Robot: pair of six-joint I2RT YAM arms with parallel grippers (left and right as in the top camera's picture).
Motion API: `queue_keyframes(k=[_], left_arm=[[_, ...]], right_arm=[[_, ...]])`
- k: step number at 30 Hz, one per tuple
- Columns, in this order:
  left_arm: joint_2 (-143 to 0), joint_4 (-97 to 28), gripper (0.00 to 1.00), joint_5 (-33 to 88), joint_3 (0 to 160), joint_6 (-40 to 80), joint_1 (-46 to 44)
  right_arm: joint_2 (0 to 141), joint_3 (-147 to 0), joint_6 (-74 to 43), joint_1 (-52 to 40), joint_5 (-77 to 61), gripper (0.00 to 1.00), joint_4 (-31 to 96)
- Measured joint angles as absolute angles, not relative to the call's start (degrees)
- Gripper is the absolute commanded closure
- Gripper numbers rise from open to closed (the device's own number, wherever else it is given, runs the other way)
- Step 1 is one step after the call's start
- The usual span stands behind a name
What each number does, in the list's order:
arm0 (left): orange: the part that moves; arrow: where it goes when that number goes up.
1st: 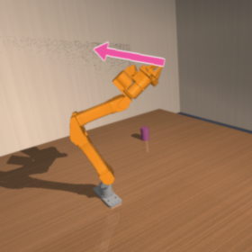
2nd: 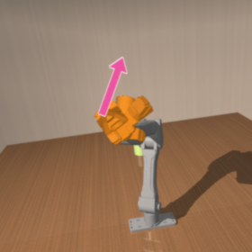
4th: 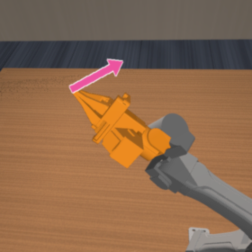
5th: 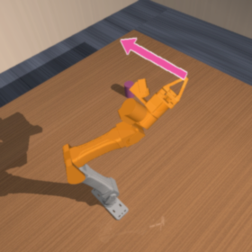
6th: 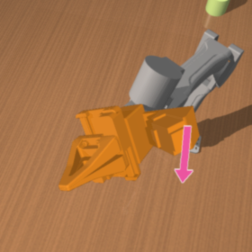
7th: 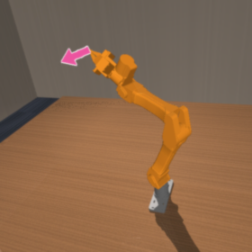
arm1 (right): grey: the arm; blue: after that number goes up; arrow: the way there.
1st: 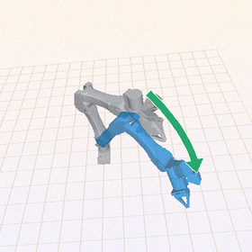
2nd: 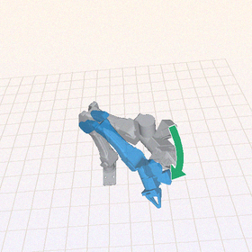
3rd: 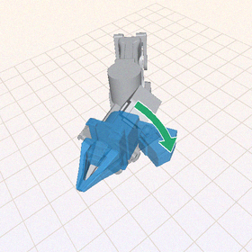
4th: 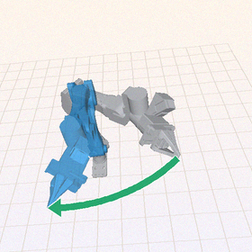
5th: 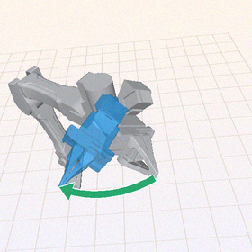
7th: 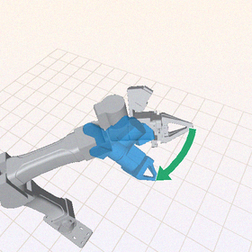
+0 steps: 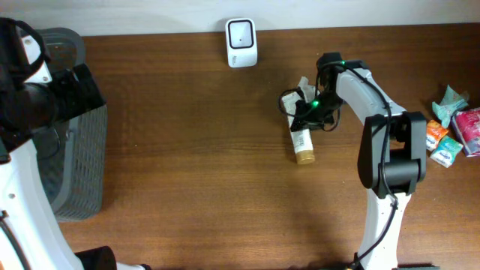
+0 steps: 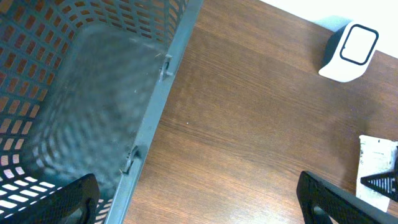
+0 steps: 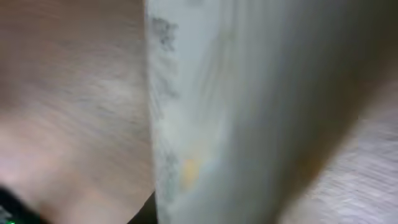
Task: Scan the item barcode
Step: 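Lift the Pantene tube up to the white scanner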
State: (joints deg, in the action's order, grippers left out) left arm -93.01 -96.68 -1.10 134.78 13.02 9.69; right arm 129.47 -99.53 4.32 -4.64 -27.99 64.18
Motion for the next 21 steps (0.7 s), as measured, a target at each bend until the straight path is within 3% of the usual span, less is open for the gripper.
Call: queue_keyframes(k=[4,8,15,21], left_arm=[[-93.0,-96.7,0.01,-1.1,134.8,13.0,9.7],[-93.0,-96.7,0.01,-1.1,134.8,13.0,9.7],[-93.0,-96.7,0.01,-1.1,134.8,13.0,9.7],[-93.0,-96.7,0.01,-1.1,134.8,13.0,9.7]], right_arm=[[129.5,-105.3,4.2,-4.6,-38.3,0.93,69.7],[129.3,-120.0,13.3,-4.7,-58.3,0.89,77.6],[129.2,-138.1,13.7,-8.0,-62.7,0.87,77.9],[129.2,-138.5,13.2,-9.1,-62.9,0.86,77.8]])
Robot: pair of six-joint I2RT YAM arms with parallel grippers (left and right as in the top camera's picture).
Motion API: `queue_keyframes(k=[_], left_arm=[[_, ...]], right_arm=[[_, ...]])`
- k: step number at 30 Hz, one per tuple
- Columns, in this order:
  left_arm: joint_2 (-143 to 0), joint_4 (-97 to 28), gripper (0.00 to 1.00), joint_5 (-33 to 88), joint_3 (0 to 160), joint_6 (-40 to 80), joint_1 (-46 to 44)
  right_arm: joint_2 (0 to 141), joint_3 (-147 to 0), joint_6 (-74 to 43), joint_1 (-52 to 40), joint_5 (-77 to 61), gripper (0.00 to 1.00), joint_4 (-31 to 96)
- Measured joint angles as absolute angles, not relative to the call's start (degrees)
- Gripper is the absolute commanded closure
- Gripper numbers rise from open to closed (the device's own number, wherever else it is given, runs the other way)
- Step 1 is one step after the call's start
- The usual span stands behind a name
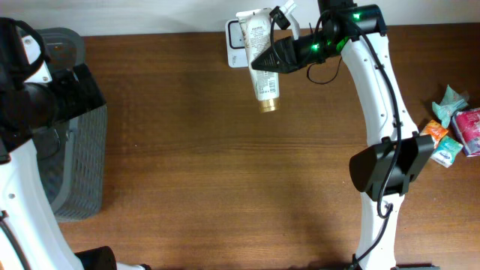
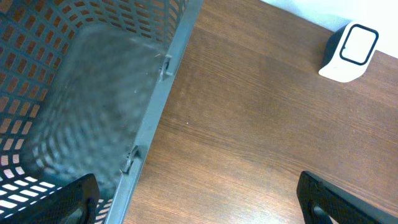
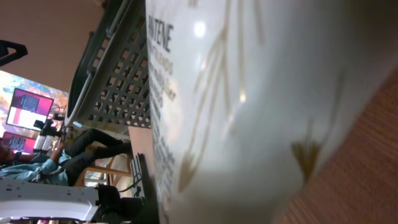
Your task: Scan the item barcode
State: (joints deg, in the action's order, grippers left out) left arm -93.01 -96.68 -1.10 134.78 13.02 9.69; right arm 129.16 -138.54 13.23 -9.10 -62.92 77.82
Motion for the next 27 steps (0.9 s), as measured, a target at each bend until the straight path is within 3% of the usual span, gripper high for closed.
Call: queue_keyframes(k=[5,13,15,17,19,21,27], left_arm=[[-93.0,-96.7,0.01,-1.1,134.8,13.0,9.7],[-93.0,-96.7,0.01,-1.1,134.8,13.0,9.7],[-93.0,-96.7,0.01,-1.1,134.8,13.0,9.7],[-93.0,-96.7,0.01,-1.1,134.8,13.0,9.7],[-93.0,-96.7,0.01,-1.1,134.8,13.0,9.7],[-93.0,-96.7,0.01,-1.1,134.8,13.0,9.7],[-93.0,-96.7,0.01,-1.1,134.8,13.0,9.7]], right_arm=[[129.2,-138.5,10.1,-9.1,-55.8,0.88,78.0],[131.3,-138.2,-13.2,-13.8,-3.7,0.9,90.3],[132.5,-133.1,-16.9,-13.9,5.3,0.9,88.8],[133.2,-123.6,-19.6,-13.9,12.9,0.83,86.0],[133.8,-116.3,-20.8,-13.9,16.7,0.78,81.2],[133.8,-111.4,-21.1,-14.2,17.3,0.6,77.5],[133.7,-110.8,-20.9,-19.4,10.8,0.58,75.4]])
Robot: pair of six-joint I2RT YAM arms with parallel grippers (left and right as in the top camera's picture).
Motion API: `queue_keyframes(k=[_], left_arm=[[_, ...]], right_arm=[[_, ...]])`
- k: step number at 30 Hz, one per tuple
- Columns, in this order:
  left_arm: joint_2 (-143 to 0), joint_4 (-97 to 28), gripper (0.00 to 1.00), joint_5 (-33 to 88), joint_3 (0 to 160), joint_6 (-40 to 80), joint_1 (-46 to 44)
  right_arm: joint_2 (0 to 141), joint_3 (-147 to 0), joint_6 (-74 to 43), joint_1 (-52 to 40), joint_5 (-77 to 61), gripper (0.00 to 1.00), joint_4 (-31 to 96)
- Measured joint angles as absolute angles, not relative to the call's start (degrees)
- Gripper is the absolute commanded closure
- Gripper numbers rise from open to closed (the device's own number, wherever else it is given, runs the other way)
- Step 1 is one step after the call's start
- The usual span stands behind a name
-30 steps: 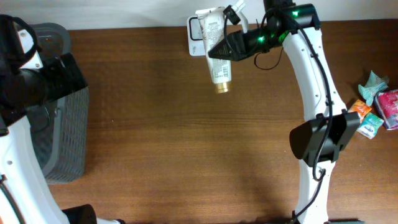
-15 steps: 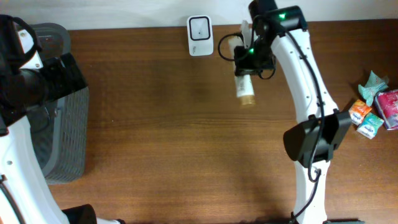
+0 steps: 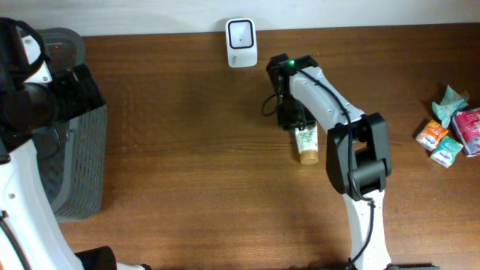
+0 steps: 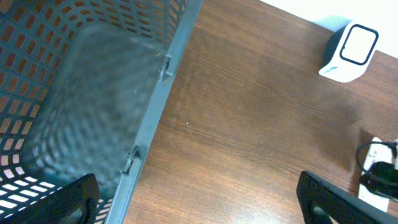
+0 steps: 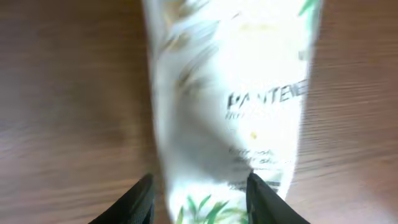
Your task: Scan the item barcode
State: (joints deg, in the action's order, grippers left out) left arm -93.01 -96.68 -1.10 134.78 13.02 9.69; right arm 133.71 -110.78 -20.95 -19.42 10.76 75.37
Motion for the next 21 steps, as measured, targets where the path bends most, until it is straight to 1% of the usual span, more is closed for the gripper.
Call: queue_keyframes(k=[2,4,6,8,10,11,12,14,15,16,17,19,20,21], left_arm=[[-93.0,-96.7,0.01,-1.1,134.8,13.0,9.7],[-93.0,-96.6,0.01,-1.1,134.8,13.0,9.7],[-93.0,-96.8,0.01,-1.1,134.8,13.0,9.7],[-93.0,-96.7,0.01,-1.1,134.8,13.0,9.7],[-93.0,-96.7,0.01,-1.1,134.8,13.0,9.7],[-93.0,-96.7,0.01,-1.1,134.8,13.0,9.7],[-93.0,-96.7,0.01,-1.1,134.8,13.0,9.7],[-93.0,-96.7,0.01,-1.1,134.8,13.0,9.7],[-93.0,-96.8,0.01,-1.1,134.8,13.0,9.7],[-93.0,-96.7,0.01,-1.1,134.8,13.0,9.7],[-93.0,-96.7,0.01,-1.1,134.8,13.0,9.7],[-93.0,-96.7,0.01,-1.1,134.8,13.0,9.7],[-93.0,-96.7,0.01,-1.1,134.8,13.0,9.7],[-93.0,-96.7,0.01,-1.1,134.8,13.0,9.7]], right_arm=[[133.7,-111.0,-20.3,-21.1,6.8,0.5,77.4],[133.7,-116.6,-17.6,-21.3,4.4,0.28,83.3],[133.7,-122.3,-15.3,-19.8,4.3,0.12,85.9],[133.7,-123.3,-14.0,-16.6,4.9,0.11,86.8],[133.7,-123.1,-12.4,-11.3,4.8,0.11,87.0],[133.6,-121.9,-9.3,-10.3,2.5,0.12,86.3],[133.6,-120.4,-7.3,-10.3,0.8,0.18,85.8],[133.5,-115.3,-4.4,-10.7,-1.5,0.34,80.3],[133.5,-113.3,-4.3,-10.8,-1.8,0.38,78.3],[133.5,-111.4,-4.1,-10.8,-2.3,0.47,77.0],[133.5,-109.6,-3.7,-10.8,-3.0,0.68,75.2],[133.4,-107.9,-3.5,-10.9,-4.2,0.88,72.8],[132.6,-107.6,-3.4,-10.9,-5.0,0.96,72.2],[132.0,-107.7,-3.4,-10.9,-5.9,0.96,72.4]])
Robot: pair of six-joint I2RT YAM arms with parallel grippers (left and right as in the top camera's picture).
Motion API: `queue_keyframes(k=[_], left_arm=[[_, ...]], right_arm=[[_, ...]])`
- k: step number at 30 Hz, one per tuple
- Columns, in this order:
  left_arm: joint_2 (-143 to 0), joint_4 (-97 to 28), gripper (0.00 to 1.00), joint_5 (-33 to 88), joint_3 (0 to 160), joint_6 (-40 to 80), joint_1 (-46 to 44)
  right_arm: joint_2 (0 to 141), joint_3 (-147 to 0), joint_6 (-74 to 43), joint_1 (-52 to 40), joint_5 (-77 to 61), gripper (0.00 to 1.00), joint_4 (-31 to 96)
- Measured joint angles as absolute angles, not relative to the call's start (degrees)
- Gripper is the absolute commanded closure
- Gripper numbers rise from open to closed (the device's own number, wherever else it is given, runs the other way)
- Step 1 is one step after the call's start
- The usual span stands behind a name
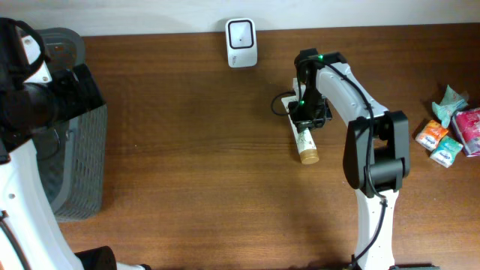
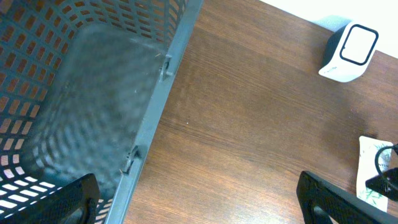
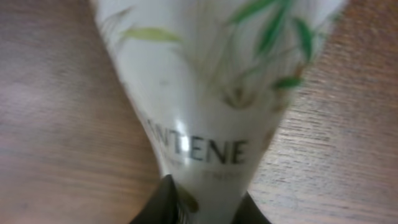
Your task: Scan the item barcode
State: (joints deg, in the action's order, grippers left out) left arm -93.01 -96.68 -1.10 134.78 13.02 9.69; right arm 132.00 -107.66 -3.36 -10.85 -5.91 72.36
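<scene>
A white Pantene tube (image 1: 304, 140) with a gold cap lies on the wooden table (image 1: 195, 165), right of centre, cap toward the front. My right gripper (image 1: 306, 114) sits over its flat end, shut on the tube. In the right wrist view the tube (image 3: 211, 93) fills the frame and narrows between the gripper (image 3: 205, 198) fingers. The white scanner (image 1: 241, 43) stands at the back edge, apart from the tube. My left gripper (image 2: 199, 205) hangs open over the basket's rim, far left. The tube (image 2: 372, 177) shows at that view's right edge.
A grey mesh basket (image 1: 71, 142) stands at the table's left end, under the left arm. Several small snack packets (image 1: 450, 127) lie at the right edge. Bare wood stretches between the basket and the tube.
My right gripper has shifted a little to the right and turned on the tube. Its fingers now stand closer together around it. The tube still lies at the same spot. The left arm is unchanged.
My right gripper first held the tube on the table, right of centre. Then it held the tube high at the back, over the scanner. After that the tube lay on the table again under the gripper, and now it lies there gripped.
</scene>
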Motion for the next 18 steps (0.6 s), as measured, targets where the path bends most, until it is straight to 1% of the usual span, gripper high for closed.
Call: queue_keyframes(k=[2,5,6,7,8,9,10,12,14,15,18], left_arm=[[-93.0,-96.7,0.01,-1.1,134.8,13.0,9.7],[-93.0,-96.7,0.01,-1.1,134.8,13.0,9.7],[-93.0,-96.7,0.01,-1.1,134.8,13.0,9.7],[-93.0,-96.7,0.01,-1.1,134.8,13.0,9.7],[-93.0,-96.7,0.01,-1.1,134.8,13.0,9.7],[-93.0,-96.7,0.01,-1.1,134.8,13.0,9.7],[-93.0,-96.7,0.01,-1.1,134.8,13.0,9.7],[-93.0,-96.8,0.01,-1.1,134.8,13.0,9.7],[-93.0,-96.8,0.01,-1.1,134.8,13.0,9.7],[-93.0,-96.7,0.01,-1.1,134.8,13.0,9.7],[-93.0,-96.7,0.01,-1.1,134.8,13.0,9.7]], right_arm=[[132.1,-109.6,-3.4,-10.9,-7.7,0.96,73.1],[133.6,-120.4,-3.4,-10.9,-12.2,0.96,72.7],[133.8,-125.1,-3.4,-10.9,-13.9,0.96,69.9],[133.7,-130.0,-3.4,-10.9,-15.8,0.96,65.6],[133.6,-131.7,-3.6,-10.9,-17.9,0.96,58.5],[133.7,-131.5,-5.2,-10.9,-18.9,0.96,50.7],[133.7,-131.4,-6.1,-11.0,-19.2,0.96,46.7],[133.8,-131.0,-7.4,-11.9,-19.6,0.96,34.7],[134.1,-131.0,-7.6,-14.0,-18.9,0.96,27.1],[135.4,-131.0,-7.6,-16.8,-16.8,0.96,22.9],[141.3,-131.0,-7.6,-19.7,-12.0,0.96,18.0]])
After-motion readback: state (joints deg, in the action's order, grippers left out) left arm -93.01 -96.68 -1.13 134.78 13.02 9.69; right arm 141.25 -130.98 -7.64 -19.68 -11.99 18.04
